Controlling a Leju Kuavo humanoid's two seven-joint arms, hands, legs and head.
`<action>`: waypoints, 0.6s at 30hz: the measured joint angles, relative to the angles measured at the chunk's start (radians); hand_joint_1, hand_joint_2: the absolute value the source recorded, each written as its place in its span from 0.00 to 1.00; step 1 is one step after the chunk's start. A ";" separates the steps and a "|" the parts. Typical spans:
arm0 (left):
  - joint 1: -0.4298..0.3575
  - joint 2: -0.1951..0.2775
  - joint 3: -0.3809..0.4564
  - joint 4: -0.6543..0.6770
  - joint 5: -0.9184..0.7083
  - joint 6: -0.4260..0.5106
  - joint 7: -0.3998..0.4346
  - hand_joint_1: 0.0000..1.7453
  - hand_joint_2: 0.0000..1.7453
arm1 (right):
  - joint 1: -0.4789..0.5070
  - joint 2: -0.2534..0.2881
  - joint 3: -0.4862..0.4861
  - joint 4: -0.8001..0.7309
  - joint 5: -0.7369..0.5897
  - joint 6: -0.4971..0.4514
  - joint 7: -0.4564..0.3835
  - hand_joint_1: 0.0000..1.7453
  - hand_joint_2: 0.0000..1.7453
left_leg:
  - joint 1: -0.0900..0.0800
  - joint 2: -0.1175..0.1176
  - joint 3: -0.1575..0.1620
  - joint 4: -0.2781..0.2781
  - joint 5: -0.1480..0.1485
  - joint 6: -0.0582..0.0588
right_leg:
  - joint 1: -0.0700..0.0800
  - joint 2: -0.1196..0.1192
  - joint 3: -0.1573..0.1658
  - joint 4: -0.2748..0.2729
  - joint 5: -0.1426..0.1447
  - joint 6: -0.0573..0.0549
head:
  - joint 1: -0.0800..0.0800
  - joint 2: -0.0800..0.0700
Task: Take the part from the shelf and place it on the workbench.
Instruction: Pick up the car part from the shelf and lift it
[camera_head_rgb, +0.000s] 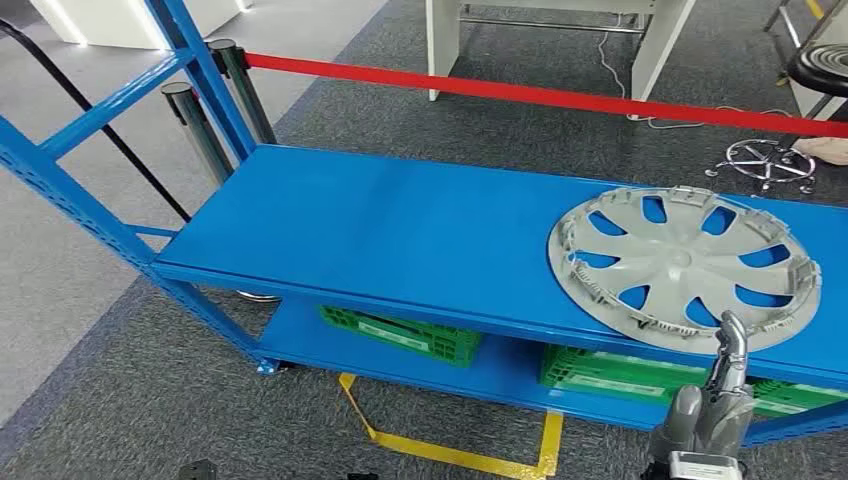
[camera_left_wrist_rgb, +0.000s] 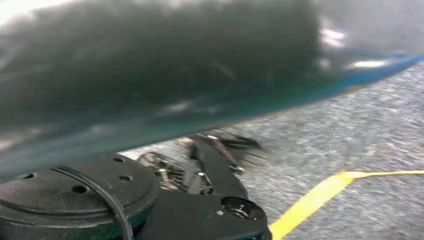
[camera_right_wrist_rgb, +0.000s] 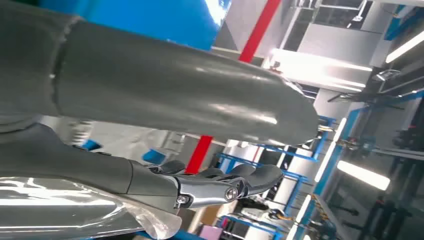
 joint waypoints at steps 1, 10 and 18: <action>0.000 0.001 -0.001 0.000 0.000 0.004 -0.001 0.00 0.00 | 0.000 0.000 0.001 -0.001 0.002 -0.001 0.000 0.00 0.00 | -0.002 0.000 0.004 -0.031 0.023 0.003 | 0.000 0.000 0.011 -0.002 -0.006 0.001 | 0.000 0.000; 0.000 0.009 -0.005 0.013 0.002 0.066 0.019 0.00 0.00 | -0.001 0.000 -0.007 0.012 0.065 0.001 0.005 0.00 0.00 | -0.009 -0.005 0.120 -0.198 0.005 0.049 | -0.003 -0.002 0.030 0.011 -0.035 0.043 | 0.005 0.000; -0.003 0.008 -0.006 0.014 0.000 0.066 0.018 0.00 0.00 | -0.025 -0.003 -0.033 0.104 0.180 -0.035 0.058 0.00 0.00 | 0.004 -0.009 0.252 -0.231 -0.089 0.027 | -0.018 -0.005 -0.247 0.103 0.195 0.073 | 0.011 0.000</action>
